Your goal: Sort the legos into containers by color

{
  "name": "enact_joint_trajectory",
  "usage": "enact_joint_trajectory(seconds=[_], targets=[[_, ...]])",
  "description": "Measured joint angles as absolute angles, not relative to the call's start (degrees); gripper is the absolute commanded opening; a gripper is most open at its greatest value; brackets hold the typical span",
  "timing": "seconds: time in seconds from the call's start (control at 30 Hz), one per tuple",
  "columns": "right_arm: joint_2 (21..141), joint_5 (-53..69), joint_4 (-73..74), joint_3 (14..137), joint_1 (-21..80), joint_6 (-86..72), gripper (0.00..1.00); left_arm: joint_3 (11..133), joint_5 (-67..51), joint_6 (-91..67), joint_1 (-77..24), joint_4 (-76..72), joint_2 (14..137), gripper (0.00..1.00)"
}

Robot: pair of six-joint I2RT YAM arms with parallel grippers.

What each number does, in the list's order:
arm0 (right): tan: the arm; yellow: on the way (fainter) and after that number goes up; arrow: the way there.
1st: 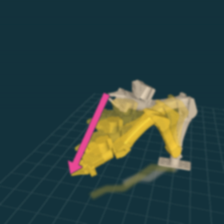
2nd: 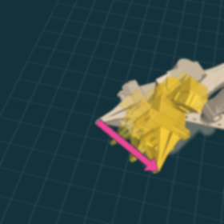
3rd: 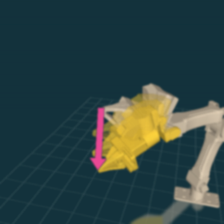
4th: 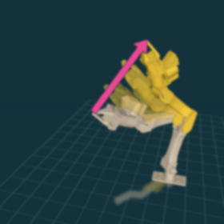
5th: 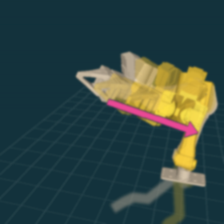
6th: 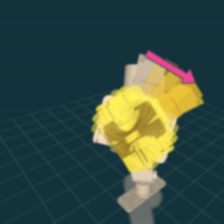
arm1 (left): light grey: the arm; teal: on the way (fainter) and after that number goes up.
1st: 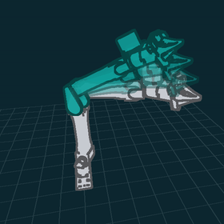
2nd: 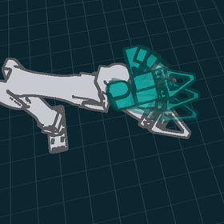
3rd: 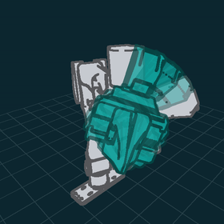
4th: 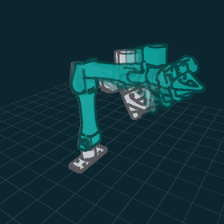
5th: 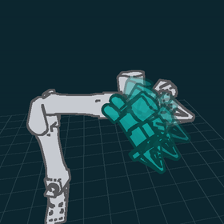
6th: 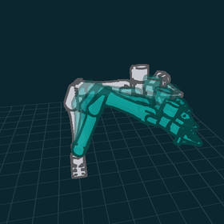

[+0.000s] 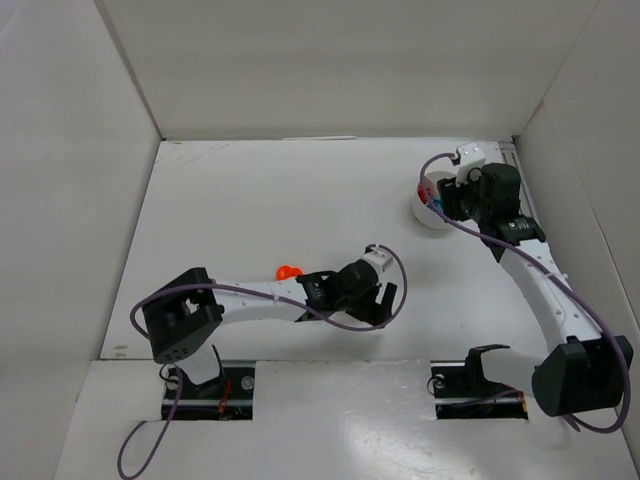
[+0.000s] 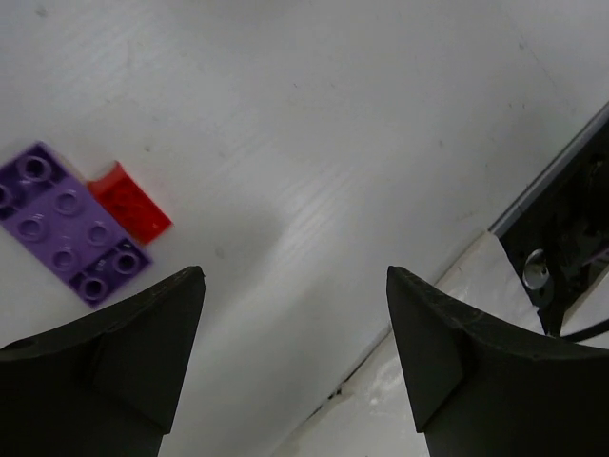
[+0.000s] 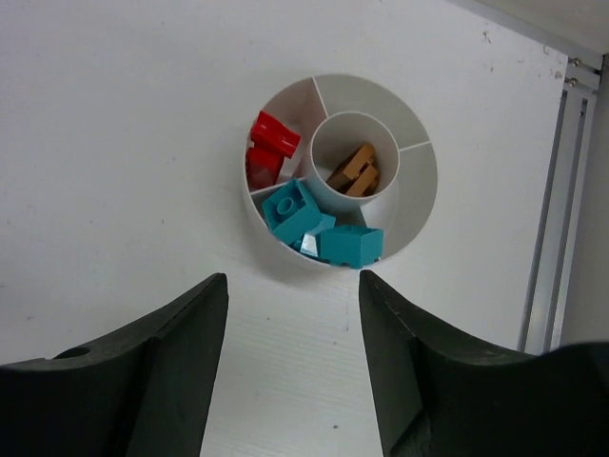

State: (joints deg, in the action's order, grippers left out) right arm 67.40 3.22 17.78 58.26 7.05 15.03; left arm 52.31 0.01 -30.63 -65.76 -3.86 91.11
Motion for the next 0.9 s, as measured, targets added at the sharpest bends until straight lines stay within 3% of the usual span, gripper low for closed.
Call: enact_joint_trajectory(seconds=[0.17,0.43,0.57,0.9], targets=[[66.5,2.8,18.9,56.5,6.6,15.4,0.63,52.3,0.1,-31.4,-70.4,-2.8,92.7,0.74],[64.3,1.9,20.5,55.7,5.5,15.9,0.64,55.7,8.7,-37.9,-69.8,1.1,98.7,0.73],[63.4,1.5,20.8,55.7,5.3,16.4,0.64,57.9,13.7,-41.0,-69.0,2.4,101.1,0.66],[62.7,-0.3,22.3,55.7,4.9,16.8,0.65,60.9,22.4,-44.5,-67.0,5.9,103.7,0.61]])
